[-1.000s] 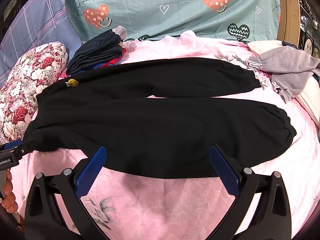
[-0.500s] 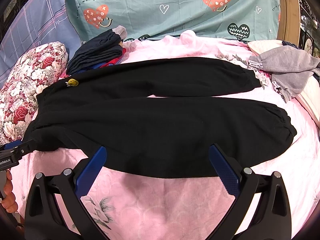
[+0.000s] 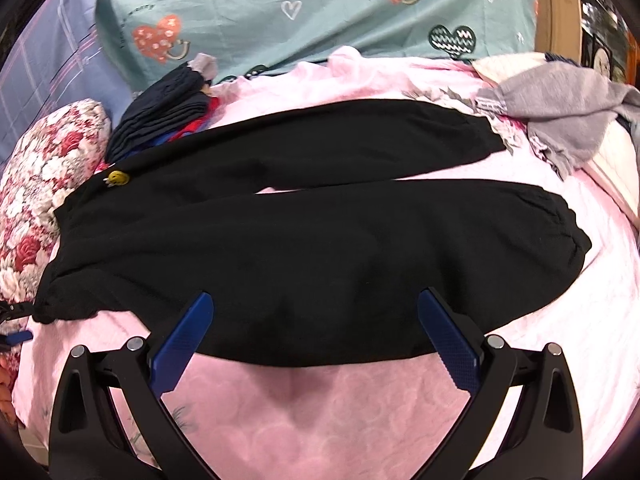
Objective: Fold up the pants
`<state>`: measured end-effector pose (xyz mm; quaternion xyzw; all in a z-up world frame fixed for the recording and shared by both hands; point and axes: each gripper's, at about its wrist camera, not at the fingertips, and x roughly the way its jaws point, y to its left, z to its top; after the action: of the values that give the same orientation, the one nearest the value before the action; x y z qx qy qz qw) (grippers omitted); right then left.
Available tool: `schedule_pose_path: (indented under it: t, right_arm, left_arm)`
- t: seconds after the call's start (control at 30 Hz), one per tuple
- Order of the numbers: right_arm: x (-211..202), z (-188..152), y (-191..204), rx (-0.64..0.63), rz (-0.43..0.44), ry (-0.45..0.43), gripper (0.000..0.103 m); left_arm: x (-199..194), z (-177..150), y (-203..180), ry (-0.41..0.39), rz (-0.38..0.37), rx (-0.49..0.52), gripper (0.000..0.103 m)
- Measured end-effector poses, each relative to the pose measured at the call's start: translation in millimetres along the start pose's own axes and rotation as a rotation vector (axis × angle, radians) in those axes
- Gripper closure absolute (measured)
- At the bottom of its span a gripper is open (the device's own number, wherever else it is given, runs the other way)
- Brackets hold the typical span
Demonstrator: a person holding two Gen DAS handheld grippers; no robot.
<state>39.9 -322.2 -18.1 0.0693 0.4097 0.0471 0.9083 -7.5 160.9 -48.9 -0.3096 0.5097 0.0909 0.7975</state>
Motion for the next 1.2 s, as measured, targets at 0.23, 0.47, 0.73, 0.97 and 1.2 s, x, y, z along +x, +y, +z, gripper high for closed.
schedule_pose_path:
  t: [0.23, 0.47, 0.73, 0.97, 1.2]
  right_arm:
    - [11.4, 2.4, -5.5, -0.004, -0.002, 0.018, 0.001]
    - [10.8, 5.3, -25.1, 0.017, -0.027, 0.018, 0.001]
    - [-7.9, 17.1, -112.0, 0.148, -0.193, 0.036, 0.001]
    - [-10.1, 14.7, -189.2, 0.294, -0.34, 0.061, 0.001]
    - [13.3, 15.9, -210.6, 0.332, -0.347, 0.114, 0.026]
  left_arm:
    - [24.0, 19.4, 1.4, 0.108, -0.124, -0.096, 0.008]
    - [42.7, 35.4, -18.8, 0.079, -0.071, -0.044, 0.067]
    - [50.6, 42.0, -4.6, 0.065, -0.084, -0.087, 0.085]
    - [50.5, 42.2, -13.5, 0.044, -0.068, -0.037, 0.082]
    - [52.3, 45.6, -8.4, 0.051, -0.101, -0.08, 0.082]
